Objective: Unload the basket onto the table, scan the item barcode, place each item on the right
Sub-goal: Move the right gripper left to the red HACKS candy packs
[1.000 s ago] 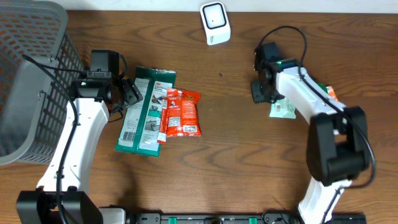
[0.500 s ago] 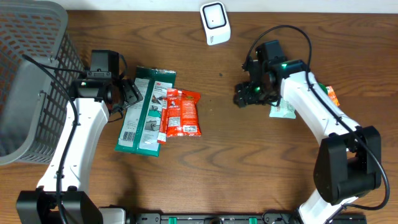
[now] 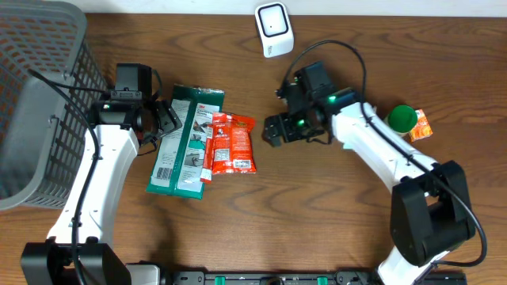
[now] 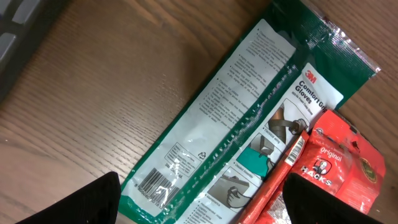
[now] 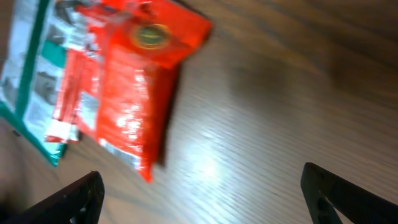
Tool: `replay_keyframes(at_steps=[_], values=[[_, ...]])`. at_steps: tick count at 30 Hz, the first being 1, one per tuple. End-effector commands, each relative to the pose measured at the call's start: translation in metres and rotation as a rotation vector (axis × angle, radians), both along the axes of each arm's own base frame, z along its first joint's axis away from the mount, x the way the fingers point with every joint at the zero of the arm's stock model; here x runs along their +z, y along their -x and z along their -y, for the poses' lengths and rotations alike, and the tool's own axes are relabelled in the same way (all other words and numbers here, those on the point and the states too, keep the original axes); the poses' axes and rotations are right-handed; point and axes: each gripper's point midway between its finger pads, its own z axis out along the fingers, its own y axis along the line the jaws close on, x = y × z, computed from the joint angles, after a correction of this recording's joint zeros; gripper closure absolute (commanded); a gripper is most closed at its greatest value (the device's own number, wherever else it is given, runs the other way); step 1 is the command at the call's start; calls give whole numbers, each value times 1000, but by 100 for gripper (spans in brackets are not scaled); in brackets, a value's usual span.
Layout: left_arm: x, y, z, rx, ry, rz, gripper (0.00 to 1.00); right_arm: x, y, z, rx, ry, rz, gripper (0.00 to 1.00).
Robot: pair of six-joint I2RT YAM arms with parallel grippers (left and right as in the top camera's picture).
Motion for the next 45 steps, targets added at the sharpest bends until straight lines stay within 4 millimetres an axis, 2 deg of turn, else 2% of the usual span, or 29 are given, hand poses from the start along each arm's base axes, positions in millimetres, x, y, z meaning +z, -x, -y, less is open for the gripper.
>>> replay_keyframes(at_steps=[1, 6, 12, 21, 33, 36, 37, 38, 45], values=[[1, 1, -2, -3, -11, 1, 16, -4, 12, -20, 25, -17, -19, 3], [1, 1, -2, -3, -11, 1, 16, -5, 16, -40, 11, -49, -12, 7], [1, 1, -2, -3, -11, 1, 16, -19, 19, -50, 34, -75, 27, 7], [1, 1, -2, -3, -11, 1, 16, -27, 13, -54, 36, -113, 86, 7], [1, 1, -2, -3, -11, 1, 16, -26, 12, -55, 37, -117, 93, 7], [7, -12, -2, -2, -10, 60, 16, -26, 13, -56, 39, -120, 90, 3], [10, -18, -1, -1, -3, 86, 5, -25, 15, -57, 45, -132, 83, 2], [10, -20, -1, -1, -3, 94, 1, -25, 16, -59, 53, -144, 75, 2], [1, 3, -1, -1, -7, -8, 2, -23, 16, -59, 54, -164, 64, 1]])
